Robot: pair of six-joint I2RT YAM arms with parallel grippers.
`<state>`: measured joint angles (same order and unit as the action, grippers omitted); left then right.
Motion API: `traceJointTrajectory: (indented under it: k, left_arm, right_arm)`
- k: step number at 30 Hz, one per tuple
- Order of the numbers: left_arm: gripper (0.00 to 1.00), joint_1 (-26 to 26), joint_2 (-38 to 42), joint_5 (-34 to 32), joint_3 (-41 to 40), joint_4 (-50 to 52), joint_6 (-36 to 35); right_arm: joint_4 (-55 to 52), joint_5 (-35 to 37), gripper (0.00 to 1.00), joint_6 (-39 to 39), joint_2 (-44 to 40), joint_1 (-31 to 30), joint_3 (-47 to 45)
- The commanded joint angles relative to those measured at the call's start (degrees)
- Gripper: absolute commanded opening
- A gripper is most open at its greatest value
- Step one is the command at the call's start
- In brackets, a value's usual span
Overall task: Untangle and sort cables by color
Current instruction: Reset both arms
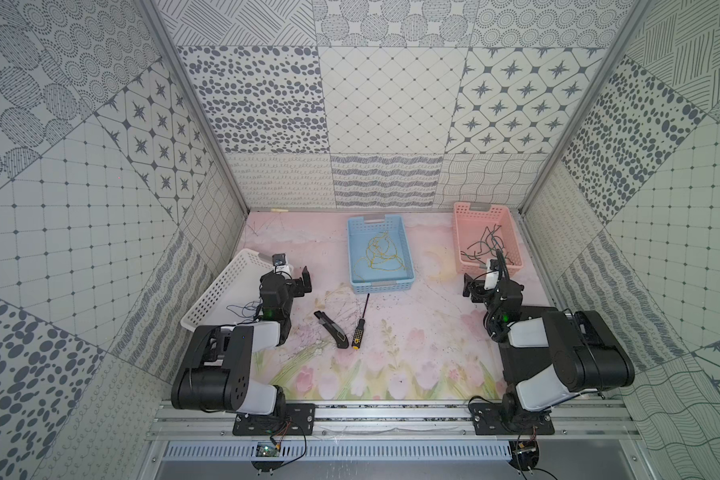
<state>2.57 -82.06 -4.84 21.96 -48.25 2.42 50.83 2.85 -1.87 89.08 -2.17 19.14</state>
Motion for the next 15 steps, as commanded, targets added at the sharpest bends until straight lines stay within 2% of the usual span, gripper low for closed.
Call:
traceJointTrajectory:
  k: [1,5,11,12,14,15]
  left_arm:
    - [1.0,-0.1,3.1,3.1,1.2,6.9,-0.6]
    - [1.0,-0.6,0.1,0.6,1.5,6.4,0.2]
    - [1.0,-3.5,-8.3,4.6,-0.7,-5.9,3.5]
    - [1.0,-3.5,-8.8,6.1,-1.0,-7.1,2.8]
    - [1.0,-3.6,-7.9,6.0,-0.1,-3.5,3.2]
    - [1.0,-3.5,-8.8,6.4,-0.8,-6.7,2.6]
  right_arm:
    - [2.7,0.1,0.99,0.0,-0.6,0.1,0.9]
    - [2.8,0.0,0.99,0.0,-0.7,0.1,0.9]
    - [2.9,-0.2,0.99,0.0,-0.7,0.0,0.9]
    - [2.9,-0.1,0.99,0.1,-0.6,0.0,0.8]
    - [3.0,-0.3,0.99,0.1,-0.6,0.0,0.8]
    - [3.0,-0.3,0.99,0.1,-0.6,0.0,0.7]
